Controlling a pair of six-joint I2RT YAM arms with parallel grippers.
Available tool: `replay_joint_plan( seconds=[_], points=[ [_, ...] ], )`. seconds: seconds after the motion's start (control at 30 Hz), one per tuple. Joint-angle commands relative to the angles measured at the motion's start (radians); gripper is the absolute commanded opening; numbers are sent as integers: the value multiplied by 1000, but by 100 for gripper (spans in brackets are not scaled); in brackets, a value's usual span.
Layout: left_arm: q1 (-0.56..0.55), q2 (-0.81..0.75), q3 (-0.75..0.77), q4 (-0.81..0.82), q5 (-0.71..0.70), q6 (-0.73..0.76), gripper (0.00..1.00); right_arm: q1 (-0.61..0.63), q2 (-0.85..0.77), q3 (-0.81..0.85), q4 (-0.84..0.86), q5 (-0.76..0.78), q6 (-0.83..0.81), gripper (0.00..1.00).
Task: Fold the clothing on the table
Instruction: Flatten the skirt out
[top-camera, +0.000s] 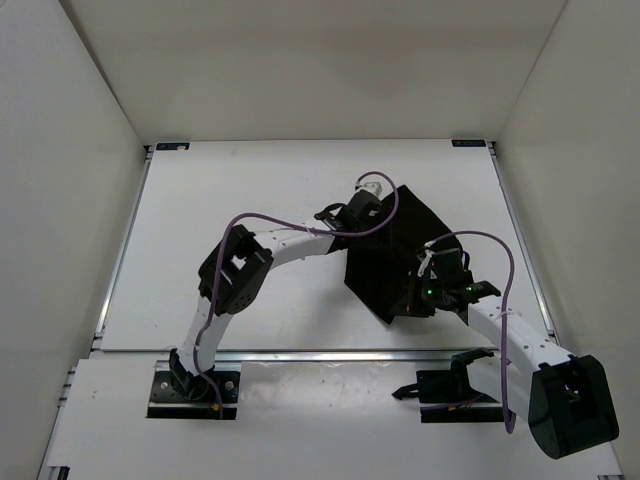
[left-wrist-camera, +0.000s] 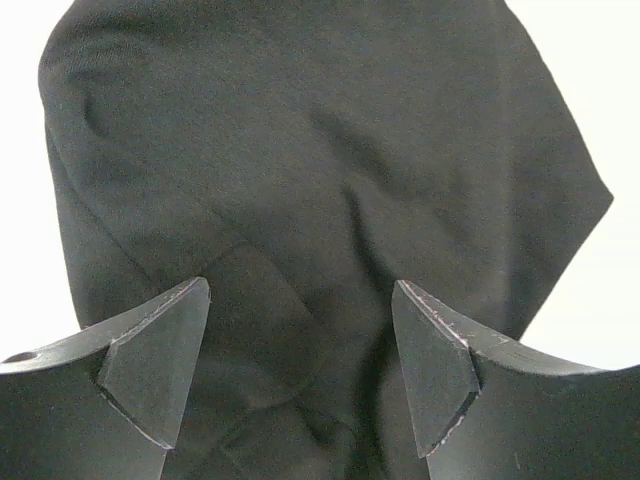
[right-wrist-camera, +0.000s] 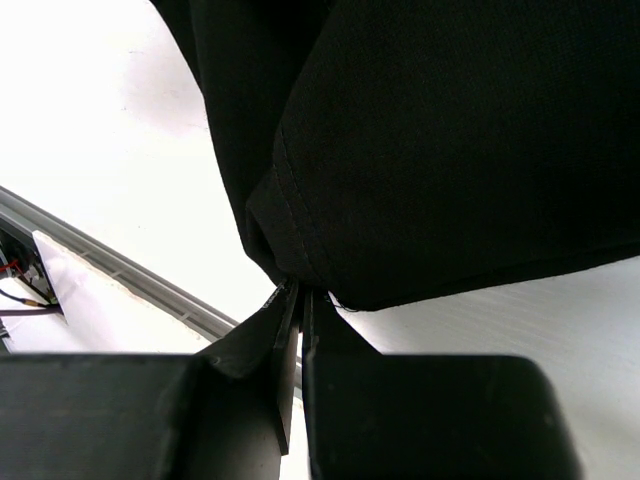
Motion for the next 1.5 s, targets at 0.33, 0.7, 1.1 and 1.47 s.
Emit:
replay_joint_plan(
  seconds=[0.33,0.7,1.1,1.47],
  points=[
    [-44,31,57,-241,-168,194,66,-30,5,-3,27,-10,-25,0],
    [10,-49,-29,-192,-148,155,8,-45,12,14,13,0,-31,0],
    [203,-377,-297,-130,13,117,2,-212,53,205,-45,5,-114,0],
    [301,-696,-701,-109,138,18,4,-137,170,193,18,4,-123,0]
  ],
)
